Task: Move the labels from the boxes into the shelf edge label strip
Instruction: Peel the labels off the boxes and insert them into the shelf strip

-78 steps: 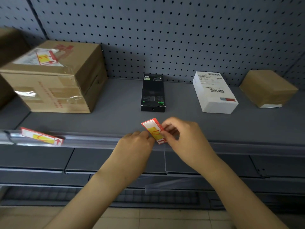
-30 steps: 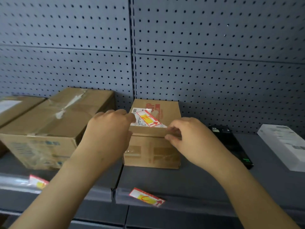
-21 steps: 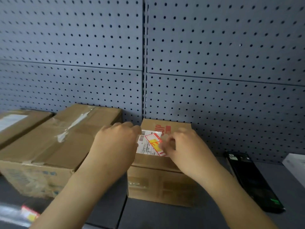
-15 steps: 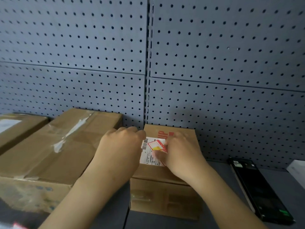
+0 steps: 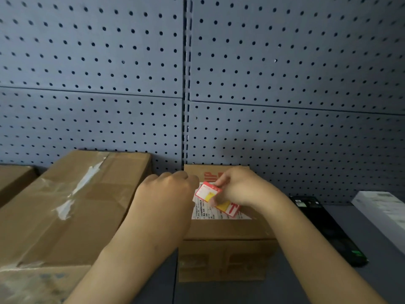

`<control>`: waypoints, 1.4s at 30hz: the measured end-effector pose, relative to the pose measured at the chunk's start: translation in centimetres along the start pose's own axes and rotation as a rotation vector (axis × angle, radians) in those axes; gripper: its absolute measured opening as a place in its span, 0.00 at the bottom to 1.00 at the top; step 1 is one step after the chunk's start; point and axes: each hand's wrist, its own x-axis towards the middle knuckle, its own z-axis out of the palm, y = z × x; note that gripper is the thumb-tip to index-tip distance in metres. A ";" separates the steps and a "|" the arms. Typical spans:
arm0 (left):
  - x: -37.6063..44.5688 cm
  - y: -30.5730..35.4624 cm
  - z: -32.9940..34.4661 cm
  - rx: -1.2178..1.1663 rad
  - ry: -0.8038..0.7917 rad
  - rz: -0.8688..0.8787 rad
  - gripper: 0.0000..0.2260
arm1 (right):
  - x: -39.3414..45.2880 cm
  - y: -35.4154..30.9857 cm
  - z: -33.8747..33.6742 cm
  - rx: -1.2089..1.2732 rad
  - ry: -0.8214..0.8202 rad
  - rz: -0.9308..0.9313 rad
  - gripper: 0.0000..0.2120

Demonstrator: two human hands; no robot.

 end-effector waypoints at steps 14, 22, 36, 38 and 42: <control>-1.6 3.5 0.7 -0.024 0.061 0.187 0.16 | -6.8 4.5 0.5 -0.165 0.427 -0.204 0.07; -1.0 12.7 1.2 -0.109 0.104 0.371 0.09 | -13.5 13.0 -2.8 -0.205 0.509 -0.048 0.09; -2.9 36.5 3.3 -0.198 -0.078 0.450 0.11 | -24.2 33.4 -9.2 -0.215 0.443 0.125 0.09; -3.2 38.8 3.8 -0.236 -0.093 0.453 0.11 | -24.7 35.6 -9.7 -0.210 0.426 0.141 0.08; -2.5 42.0 6.8 -0.259 -0.147 0.465 0.10 | -24.6 39.2 -10.7 -0.197 0.411 0.145 0.07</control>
